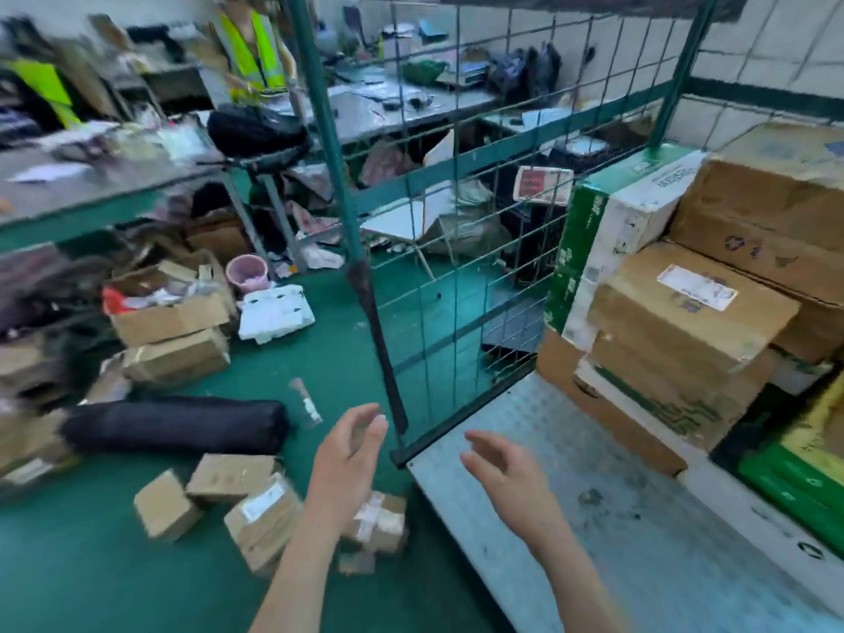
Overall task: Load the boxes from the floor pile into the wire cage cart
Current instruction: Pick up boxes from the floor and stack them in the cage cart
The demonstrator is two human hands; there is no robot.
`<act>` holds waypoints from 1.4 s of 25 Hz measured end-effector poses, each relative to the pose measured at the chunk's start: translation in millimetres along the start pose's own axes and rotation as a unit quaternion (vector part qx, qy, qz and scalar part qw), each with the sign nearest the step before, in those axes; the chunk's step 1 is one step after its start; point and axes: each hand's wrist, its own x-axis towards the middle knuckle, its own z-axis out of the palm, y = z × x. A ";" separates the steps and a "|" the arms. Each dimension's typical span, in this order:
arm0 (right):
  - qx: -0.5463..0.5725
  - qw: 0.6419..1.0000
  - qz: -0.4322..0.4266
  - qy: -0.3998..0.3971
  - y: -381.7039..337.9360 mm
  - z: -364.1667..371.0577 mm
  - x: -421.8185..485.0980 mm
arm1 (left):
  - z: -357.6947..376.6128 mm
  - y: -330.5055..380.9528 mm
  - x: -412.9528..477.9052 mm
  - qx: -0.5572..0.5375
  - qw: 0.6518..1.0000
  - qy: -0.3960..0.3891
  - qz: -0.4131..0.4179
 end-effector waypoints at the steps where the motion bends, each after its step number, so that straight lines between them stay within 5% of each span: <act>1: -0.005 1.000 -0.005 -0.016 -8.0 19.2 0.7 | -19.7 -9.3 -4.0 -0.010 1.000 0.016 -0.012; 18: -0.071 0.965 -0.053 -0.247 -88.4 384.1 -35.1 | -358.6 -177.5 -86.2 -0.111 0.955 0.249 -0.117; 35: -0.124 0.907 -0.035 -0.401 -124.8 555.1 59.8 | -464.9 -243.2 -59.3 -0.158 0.871 0.402 -0.235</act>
